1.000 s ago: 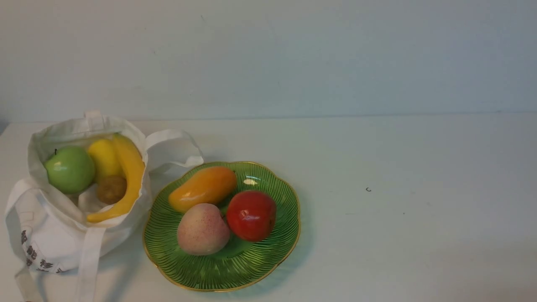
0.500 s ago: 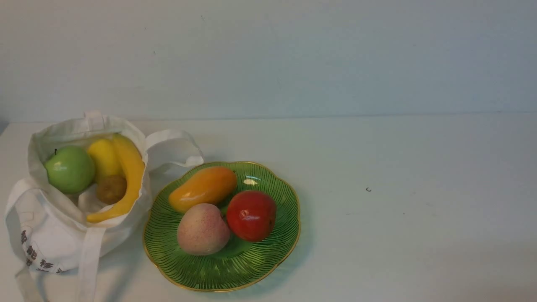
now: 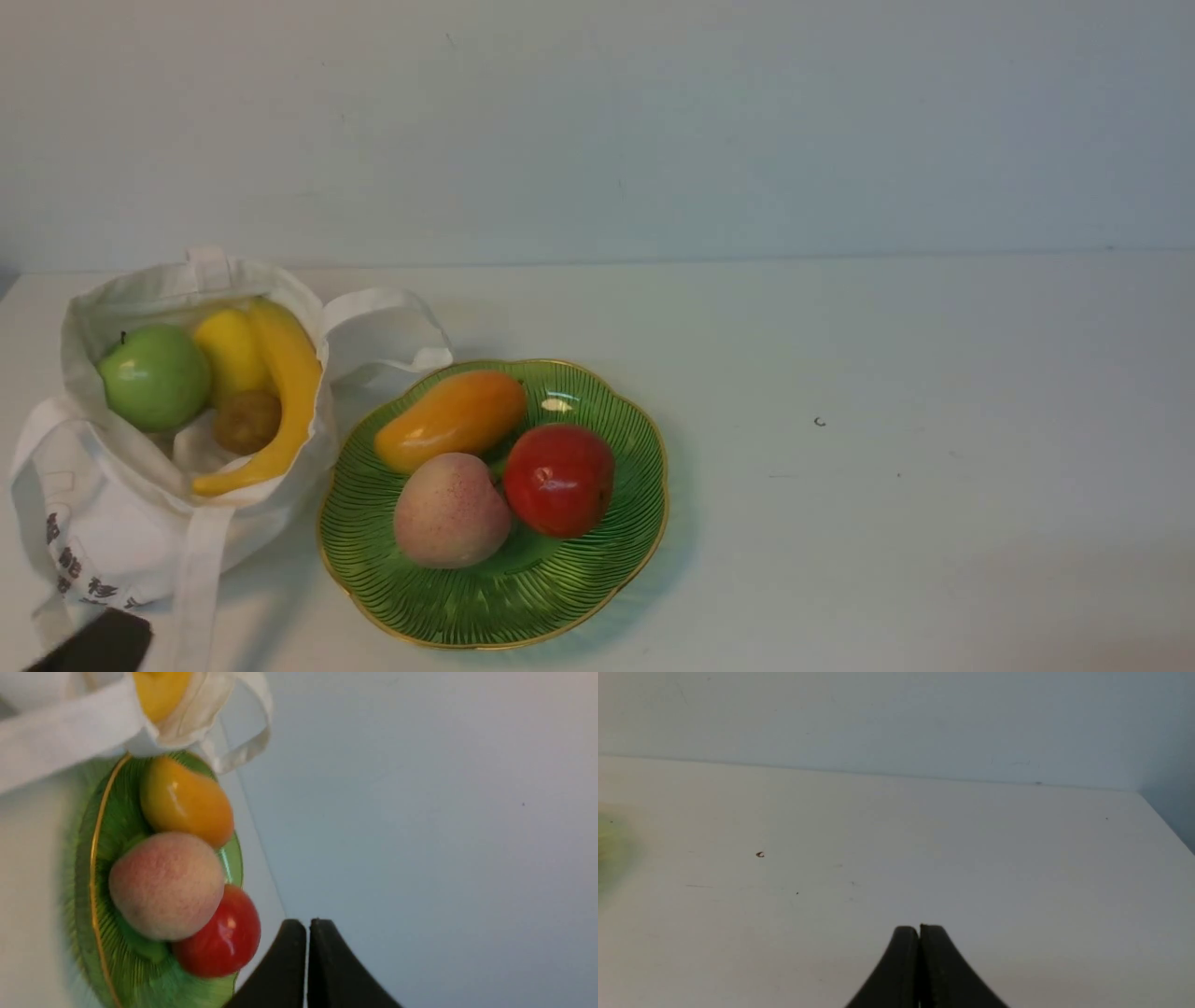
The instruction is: Take the fruit out of the cloth bag on the white table and place them on a plate.
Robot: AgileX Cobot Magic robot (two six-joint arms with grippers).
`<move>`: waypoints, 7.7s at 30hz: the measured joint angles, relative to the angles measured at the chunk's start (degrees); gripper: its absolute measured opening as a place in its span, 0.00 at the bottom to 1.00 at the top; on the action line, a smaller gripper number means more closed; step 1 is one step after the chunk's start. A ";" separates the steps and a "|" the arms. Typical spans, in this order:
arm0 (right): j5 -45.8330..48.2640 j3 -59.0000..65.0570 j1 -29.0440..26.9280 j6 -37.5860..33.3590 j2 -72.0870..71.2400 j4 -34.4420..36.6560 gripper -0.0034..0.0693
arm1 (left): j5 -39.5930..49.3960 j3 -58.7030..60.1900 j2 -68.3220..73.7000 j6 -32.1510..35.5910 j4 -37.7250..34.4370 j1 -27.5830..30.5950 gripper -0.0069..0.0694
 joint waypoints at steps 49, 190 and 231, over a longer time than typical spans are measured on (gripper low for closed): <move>0.02 0.00 0.00 -0.23 0.00 0.00 0.03 | 48.43 -83.67 103.22 17.22 71.05 0.04 0.86; 0.02 0.00 0.00 -0.02 0.00 0.00 0.03 | 34.99 -70.46 98.18 24.29 48.43 -30.65 0.86; 0.02 0.00 0.00 0.00 0.00 0.00 0.03 | 33.29 -46.58 52.59 16.74 49.86 -30.65 0.08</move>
